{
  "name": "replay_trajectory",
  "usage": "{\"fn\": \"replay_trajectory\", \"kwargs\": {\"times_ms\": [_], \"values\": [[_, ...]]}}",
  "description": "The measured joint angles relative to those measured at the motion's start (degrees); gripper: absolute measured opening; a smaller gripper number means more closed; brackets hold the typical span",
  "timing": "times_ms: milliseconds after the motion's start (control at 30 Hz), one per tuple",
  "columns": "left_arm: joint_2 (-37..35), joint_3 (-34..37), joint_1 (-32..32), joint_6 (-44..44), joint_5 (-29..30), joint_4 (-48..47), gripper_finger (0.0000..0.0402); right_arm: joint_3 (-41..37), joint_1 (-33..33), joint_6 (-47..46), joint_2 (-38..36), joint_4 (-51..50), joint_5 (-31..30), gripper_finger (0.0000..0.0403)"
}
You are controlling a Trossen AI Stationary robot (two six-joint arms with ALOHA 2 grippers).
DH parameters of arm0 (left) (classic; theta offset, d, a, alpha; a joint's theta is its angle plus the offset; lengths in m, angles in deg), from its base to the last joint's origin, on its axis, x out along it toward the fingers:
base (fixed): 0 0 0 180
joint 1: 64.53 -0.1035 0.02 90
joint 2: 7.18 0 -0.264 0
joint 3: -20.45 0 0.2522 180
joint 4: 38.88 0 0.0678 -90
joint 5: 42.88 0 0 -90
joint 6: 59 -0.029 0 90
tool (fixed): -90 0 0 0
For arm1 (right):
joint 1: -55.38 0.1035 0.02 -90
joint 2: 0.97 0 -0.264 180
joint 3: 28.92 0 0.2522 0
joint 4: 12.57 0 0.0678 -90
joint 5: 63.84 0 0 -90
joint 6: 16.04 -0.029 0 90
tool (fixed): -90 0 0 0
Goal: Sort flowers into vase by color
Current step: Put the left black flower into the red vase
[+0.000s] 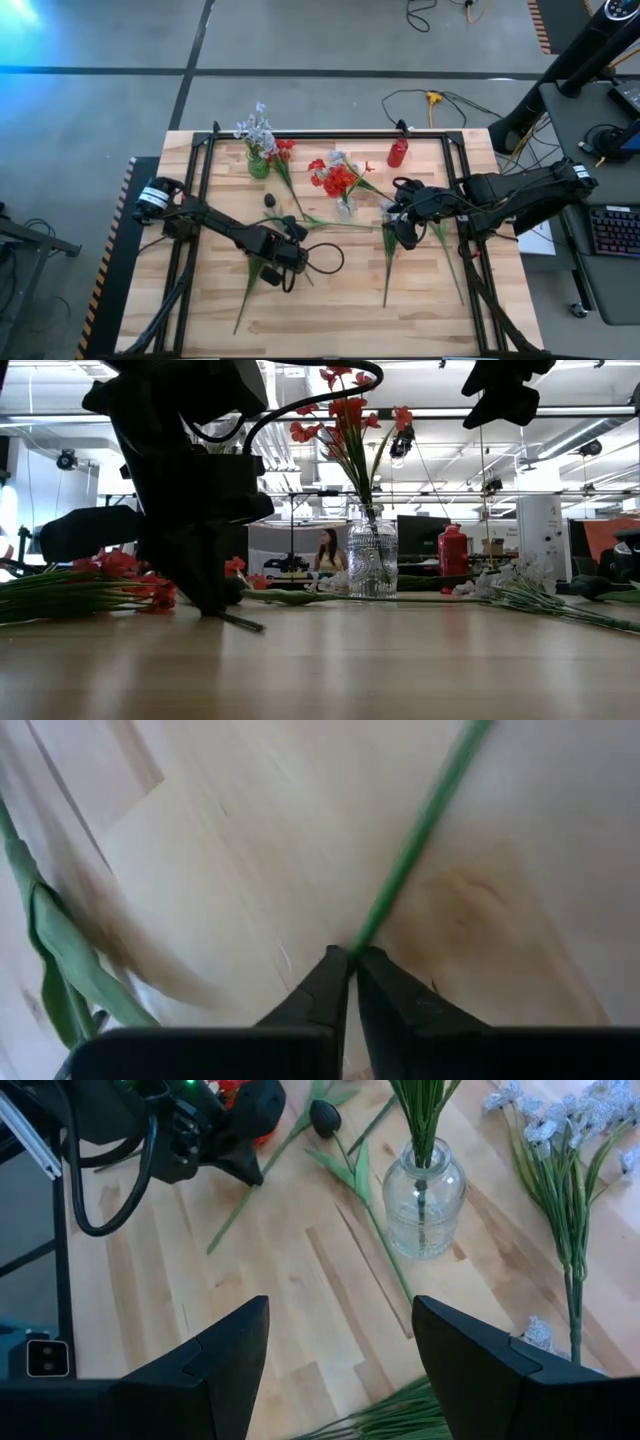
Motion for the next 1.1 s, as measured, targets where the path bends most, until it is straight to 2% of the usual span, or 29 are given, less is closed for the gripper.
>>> {"fn": "replay_trajectory", "kwargs": {"times_ms": [467, 733, 967, 1100], "values": [[-1.81, -0.53, 1.07, 0.76, -0.19, -1.50, 0.0000, 0.00, 0.02, -0.04, 0.00, -0.01, 0.03, 0.0238], [-5.39, -1.62, 2.04, 1.66, -0.09, -2.09, 0.0000, -0.04, 1.97, -5.01, -0.25, -0.54, 1.30, 0.0238], [-6.66, -1.65, 2.74, 4.50, 0.28, -1.83, 0.0000, -0.04, 5.75, -10.80, 5.14, 0.94, 1.81, 0.0238], [-6.80, -1.67, 3.29, 4.82, 0.36, -0.46, 0.0000, -0.04, 7.32, -11.72, 10.68, 4.37, 4.48, 0.0238]]}}
